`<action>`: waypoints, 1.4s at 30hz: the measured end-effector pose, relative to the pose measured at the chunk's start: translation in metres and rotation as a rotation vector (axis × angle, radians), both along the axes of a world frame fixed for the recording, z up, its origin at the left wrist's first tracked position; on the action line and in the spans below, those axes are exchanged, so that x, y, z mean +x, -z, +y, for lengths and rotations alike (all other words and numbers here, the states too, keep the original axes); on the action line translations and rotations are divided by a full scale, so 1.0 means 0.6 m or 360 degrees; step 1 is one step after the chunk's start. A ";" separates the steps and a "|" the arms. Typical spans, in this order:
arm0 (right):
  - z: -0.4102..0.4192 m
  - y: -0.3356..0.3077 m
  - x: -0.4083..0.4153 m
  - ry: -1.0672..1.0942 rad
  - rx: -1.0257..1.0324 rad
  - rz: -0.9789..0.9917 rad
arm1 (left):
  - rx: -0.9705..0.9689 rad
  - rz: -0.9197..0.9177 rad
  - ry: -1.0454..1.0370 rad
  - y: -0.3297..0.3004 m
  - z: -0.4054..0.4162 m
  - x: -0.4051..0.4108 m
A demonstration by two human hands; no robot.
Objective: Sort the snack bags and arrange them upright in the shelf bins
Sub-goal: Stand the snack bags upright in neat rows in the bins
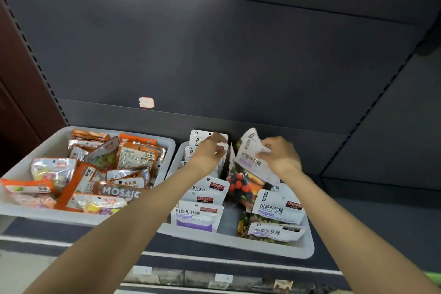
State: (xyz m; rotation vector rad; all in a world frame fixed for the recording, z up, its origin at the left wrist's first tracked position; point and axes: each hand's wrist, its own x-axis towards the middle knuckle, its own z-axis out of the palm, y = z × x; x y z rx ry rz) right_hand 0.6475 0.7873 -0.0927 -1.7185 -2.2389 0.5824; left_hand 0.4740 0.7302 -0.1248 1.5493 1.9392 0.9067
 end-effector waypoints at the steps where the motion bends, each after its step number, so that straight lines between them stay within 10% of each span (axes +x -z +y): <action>1: 0.003 -0.005 0.009 0.0087 0.0032 0.0017 | -0.0097 0.0068 -0.0026 0.008 0.000 -0.009; 6: 0.015 -0.011 0.034 0.0223 0.0073 -0.0003 | -0.0491 0.0212 0.0176 0.028 0.003 -0.006; 21: 0.012 0.019 0.031 -0.0011 -0.0217 -0.0165 | 0.0000 0.1380 0.0549 0.049 0.072 0.012; 42: 0.012 0.026 0.026 -0.0132 -0.0269 -0.0215 | -0.0034 0.0275 0.0373 0.039 0.061 0.005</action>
